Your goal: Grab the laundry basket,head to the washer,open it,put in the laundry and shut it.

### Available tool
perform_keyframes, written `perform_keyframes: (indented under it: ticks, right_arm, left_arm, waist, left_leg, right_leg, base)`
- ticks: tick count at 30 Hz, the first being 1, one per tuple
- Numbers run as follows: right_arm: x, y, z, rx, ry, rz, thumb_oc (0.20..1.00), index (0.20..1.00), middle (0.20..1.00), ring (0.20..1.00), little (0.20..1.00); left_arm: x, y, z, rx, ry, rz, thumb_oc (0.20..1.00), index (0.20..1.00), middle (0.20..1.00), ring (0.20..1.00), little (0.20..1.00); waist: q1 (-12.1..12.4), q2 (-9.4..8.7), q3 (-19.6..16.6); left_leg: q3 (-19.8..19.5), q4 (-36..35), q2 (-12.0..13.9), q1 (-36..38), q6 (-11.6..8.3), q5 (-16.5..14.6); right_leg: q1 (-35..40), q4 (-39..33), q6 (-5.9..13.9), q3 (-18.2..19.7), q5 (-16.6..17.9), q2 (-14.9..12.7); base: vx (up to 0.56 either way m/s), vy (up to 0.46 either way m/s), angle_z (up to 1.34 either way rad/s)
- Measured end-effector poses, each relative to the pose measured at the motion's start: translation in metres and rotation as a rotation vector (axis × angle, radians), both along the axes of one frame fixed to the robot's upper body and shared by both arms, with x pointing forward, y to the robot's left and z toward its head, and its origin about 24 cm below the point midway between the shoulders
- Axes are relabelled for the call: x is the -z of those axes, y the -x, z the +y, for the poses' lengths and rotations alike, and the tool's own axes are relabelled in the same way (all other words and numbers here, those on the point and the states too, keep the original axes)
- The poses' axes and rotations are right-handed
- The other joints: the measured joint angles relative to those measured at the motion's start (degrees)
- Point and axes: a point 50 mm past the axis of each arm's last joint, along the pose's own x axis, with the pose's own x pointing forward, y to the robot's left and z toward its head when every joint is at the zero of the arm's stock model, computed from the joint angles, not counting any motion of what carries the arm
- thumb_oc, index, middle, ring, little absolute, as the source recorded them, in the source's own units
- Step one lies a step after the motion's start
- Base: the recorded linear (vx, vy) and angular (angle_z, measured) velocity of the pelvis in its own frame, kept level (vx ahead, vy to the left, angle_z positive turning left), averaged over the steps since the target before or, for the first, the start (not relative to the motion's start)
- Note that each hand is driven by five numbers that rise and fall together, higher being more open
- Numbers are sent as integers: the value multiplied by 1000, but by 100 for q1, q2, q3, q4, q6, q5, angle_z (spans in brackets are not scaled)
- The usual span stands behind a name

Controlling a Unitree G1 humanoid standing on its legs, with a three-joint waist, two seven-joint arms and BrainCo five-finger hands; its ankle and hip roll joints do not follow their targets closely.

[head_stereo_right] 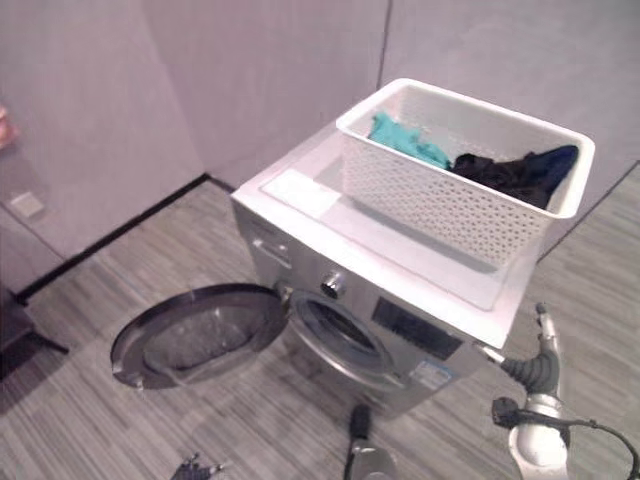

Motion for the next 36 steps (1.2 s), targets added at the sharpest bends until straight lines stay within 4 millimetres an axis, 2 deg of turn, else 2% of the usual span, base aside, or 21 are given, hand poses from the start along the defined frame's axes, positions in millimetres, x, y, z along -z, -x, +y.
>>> perform_keyframes:
  ticks: [3,4,5,6,8,9,10,11,12,13,14,15,16,19,20,21,23,26,28,31,36]
  right_arm:
    - [-4,1,4,-24,61,-1,1000,1000,1000,1000,1000]
    - [-6,2,6,-31,110,7,1000,1000,1000,1000,1000]
    - [-4,8,7,-35,137,30,1000,1000,1000,1000,1000]
    - [-4,11,8,-42,165,43,1000,1000,1000,1000,1000]
    - [-6,10,10,-50,210,39,1000,1000,1000,1000,1000]
    - [-13,7,12,-56,224,8,1000,1000,1000,1000,1000]
    - [-32,-1,9,47,246,-151,1000,1000,1000,1000,1000]
    - [-64,-16,-2,204,241,-386,1000,1000,1000,1000,1000]
    - [-101,-22,-10,361,213,-652,1000,1000,1000,1000,1000]
    - [-122,-21,-15,447,209,-808,1000,1000,1000,1000,1000]
    - [-135,-24,-16,498,186,-912,1000,1000,1000,1000,1000]
    - [-144,-31,-21,522,168,-970,1000,1000,1000,1000,1000]
    - [-115,-37,-32,607,80,-861,1000,1000,1000,1000,1000]
    - [-100,-38,-30,620,35,-802,1000,1000,1000,1000,1000]
    - [-88,-23,-34,623,60,-722,1000,1000,1000,1000,1000]
    - [-89,-19,-37,626,85,-716,1000,1000,1000,1000,1000]
    - [-84,-15,-38,637,89,-684,1000,1000,1000,1000,1000]
    - [-91,-22,-27,583,58,-712,1000,1000,1000,1000,1000]
    - [-93,-24,-25,559,60,-712,1000,1000,1000,1000,1000]
    - [-118,-37,-21,517,97,-799,1000,1000,1000,1000,1000]
    - [-135,-40,-21,503,165,-848,1000,1000,1000,1000,1000]
  left_arm:
    - [0,-6,-9,8,16,-13,1000,1000,1000,1000,1000]
    - [2,0,-12,-22,20,4,1000,1000,1000,1000,1000]
    - [4,6,-11,-29,16,23,1000,1000,1000,1000,1000]
    - [5,12,-5,-36,2,40,1000,1000,1000,1000,1000]
    - [9,22,-2,-79,-1,87,1000,1000,1000,1000,1000]
    - [6,20,6,-95,-23,72,1000,1000,1000,1000,1000]
    - [3,15,17,-120,-54,49,1000,1000,1000,1000,1000]
    - [4,24,25,-139,-78,82,1000,1000,1000,1000,1000]
    - [4,29,28,-145,-91,92,1000,1000,1000,1000,1000]
    - [4,28,29,-147,-94,89,1000,1000,1000,1000,1000]
    - [2,31,37,-139,-123,93,1000,1000,1000,1000,1000]
    - [4,32,28,-104,-115,93,1000,1000,1000,1000,1000]
    - [-2,33,45,-87,-157,78,1000,1000,1000,1000,1000]
    - [6,48,32,-94,-129,142,1000,1000,1000,1000,1000]
    - [14,59,10,-81,-81,200,1000,1000,1000,1000,1000]
    - [14,62,5,-65,-71,189,1000,1000,1000,1000,1000]
    - [11,55,11,-31,-92,156,1000,1000,1000,1000,1000]
    - [9,47,17,-34,-102,136,1000,1000,1000,1000,1000]
    - [7,40,20,-23,-107,114,1000,1000,1000,1000,1000]
    - [6,36,22,-17,-106,108,1000,1000,1000,1000,1000]
    - [10,52,16,-6,-96,157,1000,1000,1000,1000,1000]
  waist:
    - [-2,132,-45]
    - [-2,272,-30]
    - [13,233,-89]
    - [16,98,-130]
    - [79,125,-125]
    - [203,81,-110]
    - [272,-95,-67]
    - [344,-145,-75]
    - [331,-233,-108]
    - [296,-320,-144]
    - [334,-523,-254]
    - [490,-190,-286]
    - [556,-437,-127]
    - [611,-300,-84]
    - [530,134,-140]
    - [381,354,-170]
    - [146,134,-198]
    - [175,-91,-139]
    - [171,-189,-158]
    - [327,-324,-258]
    - [369,-225,-309]
  left_leg:
    - [16,6,126,81,-6,-57]
    - [28,258,334,48,-181,-194]
    - [4,599,370,-85,-178,-249]
    - [31,1098,288,-297,-331,-394]
    - [23,2814,428,-1330,-549,-322]
    - [32,3880,471,-1891,-598,-287]
    - [-31,4654,424,-2198,-782,-65]
    - [-162,5099,411,-2398,-676,241]
    - [-116,5338,416,-2650,-492,298]
    - [26,5169,471,-2786,-385,234]
    - [350,4032,460,-2760,-193,173]
    - [-110,1895,1104,-2602,-227,261]
    - [-416,-248,1254,-2259,-736,785]
    - [-313,-204,948,-2179,-676,867]
    - [181,279,489,-1750,-338,756]
    - [180,133,468,-1573,-552,1210]
    - [631,165,-2,-1297,-472,1331]
    - [986,-87,-208,-990,-337,1316]
    - [955,-122,-257,-816,-262,1261]
    - [959,-124,-279,-823,-219,1207]
    - [818,-129,-193,-819,-247,1224]
  right_leg:
    - [1,177,-89,-18,-108,106]
    - [-107,843,-501,-19,-422,254]
    - [-69,1206,-513,-33,-662,291]
    - [0,1271,-653,22,-970,195]
    - [31,1130,-716,-40,-1044,371]
    - [-210,1977,-930,-189,-1356,350]
    - [-48,1892,-1175,-88,-1616,391]
    - [128,1653,-1131,-2,-1586,448]
    - [246,1333,-1181,-19,-1430,421]
    - [321,1061,-1137,-24,-1427,404]
    - [426,409,-818,115,-1447,372]
    - [27,2131,-1070,-10,-1820,602]
    - [494,2414,-610,634,-2831,147]
    - [660,1828,-382,971,-2525,37]
    - [1356,836,-187,1003,-1823,-202]
    - [1538,628,-74,1055,-1789,-166]
    - [1628,360,131,1212,-1677,-674]
    - [1643,296,303,1402,-1508,-924]
    - [1816,234,350,1237,-1458,-970]
    - [1955,-63,371,1067,-1438,-967]
    - [2174,-298,372,903,-1443,-820]
  base:
    - [269,-199,0]
    - [105,-155,11]
    - [37,-190,25]
    - [29,-156,24]
    - [100,-166,5]
    - [132,-74,-30]
    - [151,-18,-71]
    - [151,44,-82]
    - [159,87,-58]
    - [193,202,-38]
    - [179,213,-54]
    - [228,303,-53]
    - [274,476,-64]
    - [171,345,-53]
    - [32,95,-45]
    - [73,223,-86]
    - [83,263,-67]
    - [40,115,-55]
    - [9,61,-17]
    - [0,26,-1]
    - [16,5,15]
